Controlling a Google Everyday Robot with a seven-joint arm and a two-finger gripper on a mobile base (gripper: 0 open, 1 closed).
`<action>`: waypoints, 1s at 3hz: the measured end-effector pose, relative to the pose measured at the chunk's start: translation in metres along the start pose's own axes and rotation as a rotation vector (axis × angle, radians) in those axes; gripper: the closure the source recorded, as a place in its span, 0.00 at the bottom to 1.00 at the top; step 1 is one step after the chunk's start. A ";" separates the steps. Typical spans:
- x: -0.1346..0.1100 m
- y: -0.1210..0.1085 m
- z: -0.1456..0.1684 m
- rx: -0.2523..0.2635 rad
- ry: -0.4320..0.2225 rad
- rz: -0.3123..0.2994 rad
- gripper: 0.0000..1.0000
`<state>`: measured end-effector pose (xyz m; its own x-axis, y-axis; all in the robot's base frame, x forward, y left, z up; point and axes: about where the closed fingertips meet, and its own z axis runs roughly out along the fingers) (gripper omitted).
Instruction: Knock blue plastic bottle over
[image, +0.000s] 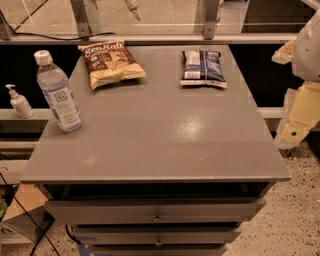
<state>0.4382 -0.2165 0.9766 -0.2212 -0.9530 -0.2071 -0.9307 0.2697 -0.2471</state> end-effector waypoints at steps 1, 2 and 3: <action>0.000 0.000 0.000 0.000 0.000 0.000 0.00; -0.019 -0.006 -0.004 0.012 -0.074 -0.046 0.00; -0.064 -0.014 0.001 0.007 -0.227 -0.127 0.00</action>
Offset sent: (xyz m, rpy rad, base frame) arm 0.0280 0.0557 0.0284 0.1894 -0.1128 0.2148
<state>0.4658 -0.1595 0.9928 -0.0306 -0.9240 -0.3812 -0.9448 0.1513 -0.2908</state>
